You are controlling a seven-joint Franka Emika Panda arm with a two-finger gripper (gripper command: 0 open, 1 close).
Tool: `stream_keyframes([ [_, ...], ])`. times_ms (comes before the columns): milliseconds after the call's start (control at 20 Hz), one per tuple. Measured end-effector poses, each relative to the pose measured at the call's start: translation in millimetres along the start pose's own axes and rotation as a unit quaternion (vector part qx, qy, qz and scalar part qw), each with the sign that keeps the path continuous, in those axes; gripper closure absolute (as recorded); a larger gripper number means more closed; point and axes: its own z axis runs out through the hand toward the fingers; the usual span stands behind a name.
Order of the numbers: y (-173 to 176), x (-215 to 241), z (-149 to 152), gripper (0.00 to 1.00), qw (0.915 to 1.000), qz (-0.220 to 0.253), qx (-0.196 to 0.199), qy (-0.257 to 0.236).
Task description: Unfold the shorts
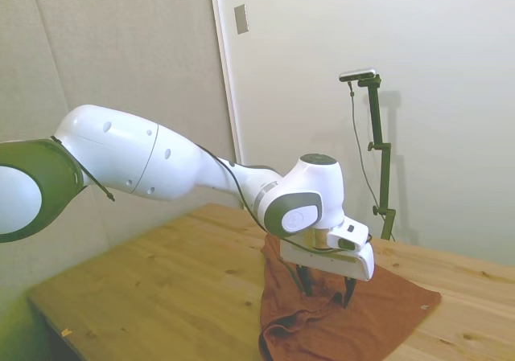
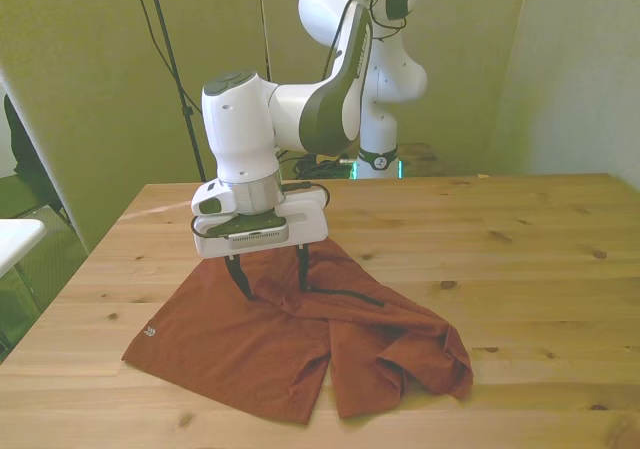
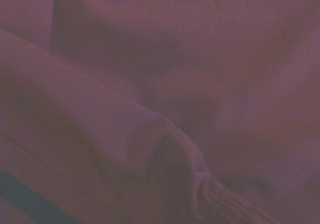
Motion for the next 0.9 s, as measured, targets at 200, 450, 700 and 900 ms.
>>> stream_keyframes([
  [200,-0.4,-0.1,0.1,1.00,1.0000,-0.001,0.002,0.000],
  [450,0.6,0.2,0.0,1.00,1.0000,-0.002,0.003,0.000],
  [700,-1.2,0.9,-1.7,1.00,1.0000,-0.003,0.004,0.001],
  [900,-3.1,1.0,-4.3,1.00,1.0000,-0.005,0.005,0.003],
])
